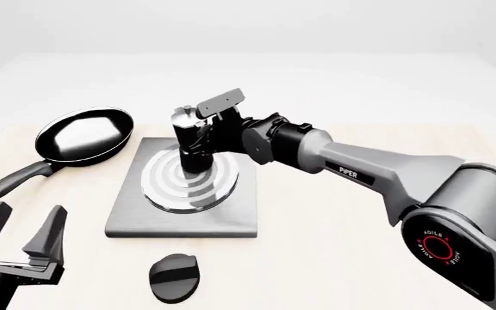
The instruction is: Turn on the stove and put the moka pot on it.
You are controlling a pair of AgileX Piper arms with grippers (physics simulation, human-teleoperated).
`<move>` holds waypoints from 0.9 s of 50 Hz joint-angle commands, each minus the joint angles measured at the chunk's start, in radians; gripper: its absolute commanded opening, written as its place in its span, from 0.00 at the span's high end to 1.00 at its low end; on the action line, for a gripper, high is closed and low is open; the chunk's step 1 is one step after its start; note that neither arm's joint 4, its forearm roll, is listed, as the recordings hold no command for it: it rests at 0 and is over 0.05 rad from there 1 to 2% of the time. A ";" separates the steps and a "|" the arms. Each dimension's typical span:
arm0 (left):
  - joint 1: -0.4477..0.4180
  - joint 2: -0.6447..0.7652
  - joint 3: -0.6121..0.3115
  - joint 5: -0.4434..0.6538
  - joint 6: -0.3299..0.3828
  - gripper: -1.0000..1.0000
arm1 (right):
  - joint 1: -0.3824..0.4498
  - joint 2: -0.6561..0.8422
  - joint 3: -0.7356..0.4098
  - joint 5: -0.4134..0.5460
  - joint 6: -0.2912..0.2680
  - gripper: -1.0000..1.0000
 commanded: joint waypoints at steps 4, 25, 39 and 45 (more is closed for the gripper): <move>-0.001 0.005 0.000 -0.004 -0.001 0.00 | 0.022 0.014 0.025 -0.030 0.019 1.00; -0.001 0.003 0.000 -0.003 -0.004 0.00 | 0.033 0.017 0.056 -0.023 0.018 0.00; 0.001 -0.050 0.000 0.039 -0.005 0.00 | 0.031 -0.173 0.154 0.050 -0.037 0.00; -0.001 -0.089 0.000 0.071 -0.004 0.00 | 0.042 -0.300 0.254 0.071 -0.041 0.00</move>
